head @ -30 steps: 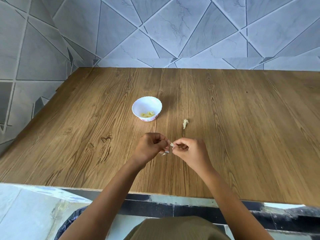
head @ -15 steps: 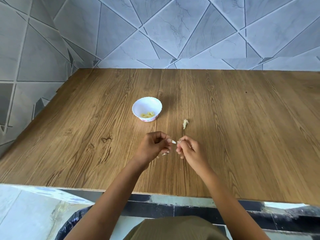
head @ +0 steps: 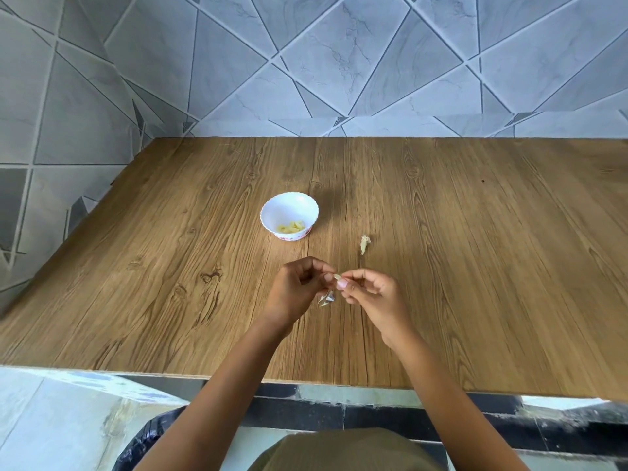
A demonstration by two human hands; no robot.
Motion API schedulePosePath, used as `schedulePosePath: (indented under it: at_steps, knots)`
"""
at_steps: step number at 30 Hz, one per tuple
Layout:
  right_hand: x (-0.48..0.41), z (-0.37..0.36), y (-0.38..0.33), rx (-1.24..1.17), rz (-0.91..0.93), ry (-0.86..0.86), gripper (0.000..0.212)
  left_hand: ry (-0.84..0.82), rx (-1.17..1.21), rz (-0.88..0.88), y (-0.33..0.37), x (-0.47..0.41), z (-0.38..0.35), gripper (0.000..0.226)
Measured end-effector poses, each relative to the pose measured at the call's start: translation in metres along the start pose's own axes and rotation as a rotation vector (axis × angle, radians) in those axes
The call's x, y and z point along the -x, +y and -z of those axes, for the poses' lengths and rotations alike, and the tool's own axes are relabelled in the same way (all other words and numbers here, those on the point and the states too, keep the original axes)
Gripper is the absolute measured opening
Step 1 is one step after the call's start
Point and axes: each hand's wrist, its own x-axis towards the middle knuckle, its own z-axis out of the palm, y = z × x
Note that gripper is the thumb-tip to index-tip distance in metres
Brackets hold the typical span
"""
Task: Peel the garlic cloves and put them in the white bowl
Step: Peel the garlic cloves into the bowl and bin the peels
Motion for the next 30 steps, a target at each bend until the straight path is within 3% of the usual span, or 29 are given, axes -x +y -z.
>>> schedulePosePath:
  at_steps: [7, 13, 18, 25, 30]
  knots:
    - [0.002, -0.004, 0.005, -0.002, 0.107, 0.060, 0.008, 0.027, -0.082, 0.018, 0.003, 0.001, -0.002, 0.013]
    - [0.002, -0.003, 0.004, 0.537, 0.597, 0.157, 0.006, 0.074, -0.139, 0.011, 0.002, 0.003, -0.002, 0.014]
    - [0.003, 0.001, 0.000, 0.826, 0.787, 0.198, 0.010, 0.060, -0.130, 0.037, 0.005, 0.004, -0.002, 0.014]
    - [0.004, 0.000, -0.003, 0.834, 0.807, 0.177, 0.010, 0.006, -0.045, 0.114, 0.009, 0.004, 0.000, 0.020]
    - [0.006, 0.003, -0.002, 0.595, 0.639, 0.114, 0.009, -0.041, -0.070, 0.096, 0.010, 0.004, 0.000, 0.014]
